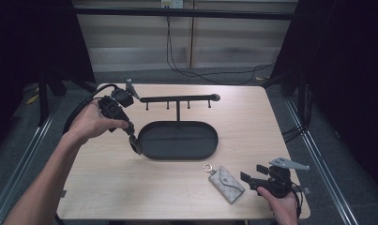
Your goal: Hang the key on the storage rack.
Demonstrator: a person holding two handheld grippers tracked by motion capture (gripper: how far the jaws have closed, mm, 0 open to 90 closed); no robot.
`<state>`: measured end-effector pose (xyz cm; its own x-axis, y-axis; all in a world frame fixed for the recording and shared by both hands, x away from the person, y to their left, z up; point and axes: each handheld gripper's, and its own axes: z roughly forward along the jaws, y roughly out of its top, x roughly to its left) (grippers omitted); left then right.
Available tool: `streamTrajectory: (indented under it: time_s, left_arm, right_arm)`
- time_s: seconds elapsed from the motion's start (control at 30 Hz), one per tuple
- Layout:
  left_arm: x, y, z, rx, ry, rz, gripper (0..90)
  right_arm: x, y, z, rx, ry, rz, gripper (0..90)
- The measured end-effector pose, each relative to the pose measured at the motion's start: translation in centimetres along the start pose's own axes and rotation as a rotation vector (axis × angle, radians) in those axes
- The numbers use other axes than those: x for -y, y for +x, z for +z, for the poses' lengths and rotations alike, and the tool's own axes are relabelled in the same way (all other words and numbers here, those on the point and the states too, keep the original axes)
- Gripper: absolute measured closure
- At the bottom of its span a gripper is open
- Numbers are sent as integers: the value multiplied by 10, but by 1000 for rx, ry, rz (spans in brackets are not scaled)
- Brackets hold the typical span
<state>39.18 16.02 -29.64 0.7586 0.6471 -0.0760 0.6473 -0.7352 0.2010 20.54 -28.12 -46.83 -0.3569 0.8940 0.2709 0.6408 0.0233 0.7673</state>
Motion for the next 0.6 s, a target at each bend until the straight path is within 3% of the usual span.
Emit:
streamTrajectory:
  time_s: [0.27,0.43,0.6]
  left_arm:
    - [-14,0,-5,10,5,0,706]
    - [-22,5,-4,14,-19,-27,706]
    - [-30,10,1,19,-6,-49,707]
  right_arm:
    - [0,-1,-1,-7,-7,0,153]
    - [0,0,-1,-13,0,-6,147]
    - [0,0,-1,-10,-2,-1,147]
